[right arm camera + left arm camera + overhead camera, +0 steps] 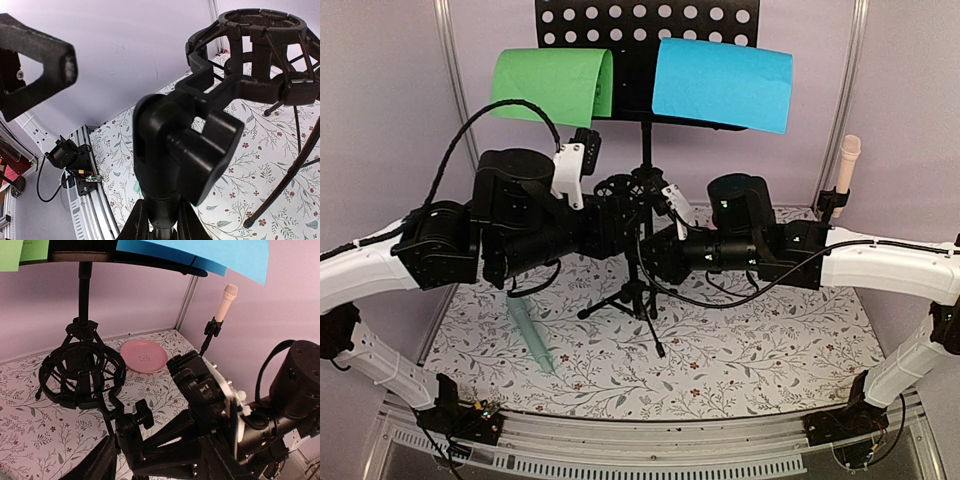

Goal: Pack up the instrument practice props

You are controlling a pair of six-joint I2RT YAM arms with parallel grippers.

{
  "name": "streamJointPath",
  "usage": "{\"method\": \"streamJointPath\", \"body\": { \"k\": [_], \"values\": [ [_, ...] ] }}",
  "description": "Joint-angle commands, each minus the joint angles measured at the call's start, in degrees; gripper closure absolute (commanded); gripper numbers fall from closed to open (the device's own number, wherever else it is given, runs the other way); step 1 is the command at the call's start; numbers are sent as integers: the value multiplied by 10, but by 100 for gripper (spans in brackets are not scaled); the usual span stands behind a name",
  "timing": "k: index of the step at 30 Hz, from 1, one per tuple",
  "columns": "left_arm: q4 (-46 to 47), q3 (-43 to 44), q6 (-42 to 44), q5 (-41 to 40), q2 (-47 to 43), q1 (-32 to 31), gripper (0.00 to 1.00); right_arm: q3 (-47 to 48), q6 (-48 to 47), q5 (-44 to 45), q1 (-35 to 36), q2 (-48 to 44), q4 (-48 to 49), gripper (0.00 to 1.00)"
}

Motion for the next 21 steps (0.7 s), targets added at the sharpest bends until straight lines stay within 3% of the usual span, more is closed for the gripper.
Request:
{"method": "streamJointPath", "body": {
  "k": [1,8,14,21],
  "values": [
    [-19,-7,-12,-10,-19,-12,43,36,7,20,1,-9,27,100],
    [-74,-11,-45,-12,-20,-19,41,27,-21,-3,1,-18,48,100],
    [24,-93,16,37,-65,-20,41,-21,-48,-86,1,-47,130,100],
    [44,-82,38,15,-56,-19,49,-47,-56,-176,5,-55,164,100]
  ]
}}
